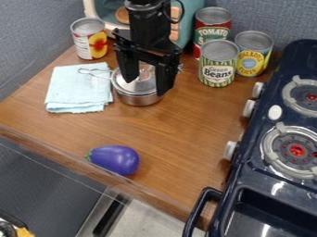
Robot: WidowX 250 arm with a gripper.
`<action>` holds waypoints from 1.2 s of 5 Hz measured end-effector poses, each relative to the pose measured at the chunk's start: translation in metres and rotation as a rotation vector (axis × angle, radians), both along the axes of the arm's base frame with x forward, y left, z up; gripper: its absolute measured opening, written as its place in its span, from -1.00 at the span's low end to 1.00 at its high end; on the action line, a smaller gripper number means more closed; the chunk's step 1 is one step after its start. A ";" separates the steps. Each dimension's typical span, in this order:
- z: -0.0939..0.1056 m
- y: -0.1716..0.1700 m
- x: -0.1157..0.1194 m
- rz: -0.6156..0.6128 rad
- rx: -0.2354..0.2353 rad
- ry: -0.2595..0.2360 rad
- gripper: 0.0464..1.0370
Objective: Put the lid beside the silver pot
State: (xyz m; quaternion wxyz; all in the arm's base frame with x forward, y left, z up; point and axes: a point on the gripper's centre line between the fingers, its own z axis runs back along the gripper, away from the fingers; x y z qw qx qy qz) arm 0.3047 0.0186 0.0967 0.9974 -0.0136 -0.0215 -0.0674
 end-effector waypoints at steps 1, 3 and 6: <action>-0.010 0.000 -0.002 0.008 -0.002 0.037 0.93; -0.013 0.031 0.016 0.119 0.059 0.082 0.93; -0.028 0.063 0.048 0.169 0.185 0.073 0.93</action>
